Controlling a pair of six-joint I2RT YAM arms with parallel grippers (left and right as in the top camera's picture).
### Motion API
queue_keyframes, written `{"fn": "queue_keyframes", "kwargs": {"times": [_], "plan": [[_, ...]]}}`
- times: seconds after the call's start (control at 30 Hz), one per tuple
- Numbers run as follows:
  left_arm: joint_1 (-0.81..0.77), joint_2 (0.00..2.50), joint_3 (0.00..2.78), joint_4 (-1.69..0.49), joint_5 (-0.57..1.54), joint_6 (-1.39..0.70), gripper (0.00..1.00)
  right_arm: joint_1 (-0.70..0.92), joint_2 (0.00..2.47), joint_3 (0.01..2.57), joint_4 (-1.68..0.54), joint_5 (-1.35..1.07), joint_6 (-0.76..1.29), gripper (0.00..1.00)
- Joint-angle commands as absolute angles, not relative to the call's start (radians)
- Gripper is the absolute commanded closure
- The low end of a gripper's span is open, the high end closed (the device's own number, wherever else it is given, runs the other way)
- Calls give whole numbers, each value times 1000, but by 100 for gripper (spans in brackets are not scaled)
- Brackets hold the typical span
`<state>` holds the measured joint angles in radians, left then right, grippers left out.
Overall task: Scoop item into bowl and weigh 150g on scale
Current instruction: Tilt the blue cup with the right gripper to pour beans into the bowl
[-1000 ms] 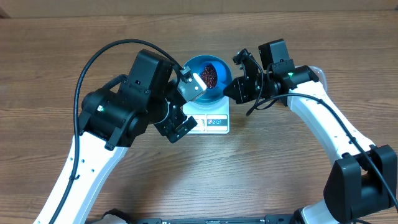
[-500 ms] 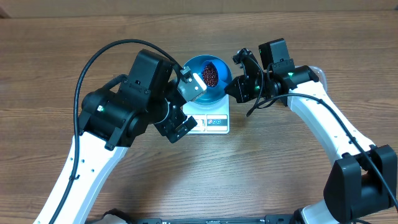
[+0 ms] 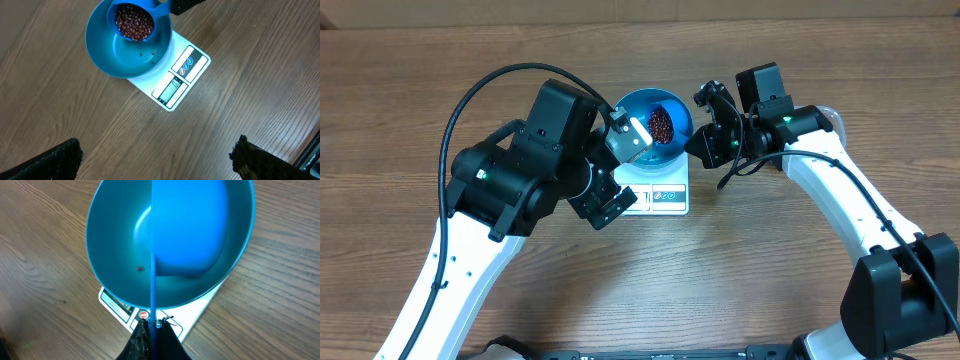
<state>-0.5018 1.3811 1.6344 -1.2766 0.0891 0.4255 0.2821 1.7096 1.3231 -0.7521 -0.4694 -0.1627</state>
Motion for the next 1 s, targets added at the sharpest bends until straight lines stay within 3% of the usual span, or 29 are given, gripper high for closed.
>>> {"fn": "queue_keyframes", "kwargs": {"times": [0.0, 0.97], "plan": [[-498, 1374, 1654, -1278, 86, 426, 1, 287, 1687, 1357, -745, -464, -212, 96], [-498, 1374, 1654, -1278, 86, 426, 0, 327, 1687, 1357, -694, -377, -324, 96]]}}
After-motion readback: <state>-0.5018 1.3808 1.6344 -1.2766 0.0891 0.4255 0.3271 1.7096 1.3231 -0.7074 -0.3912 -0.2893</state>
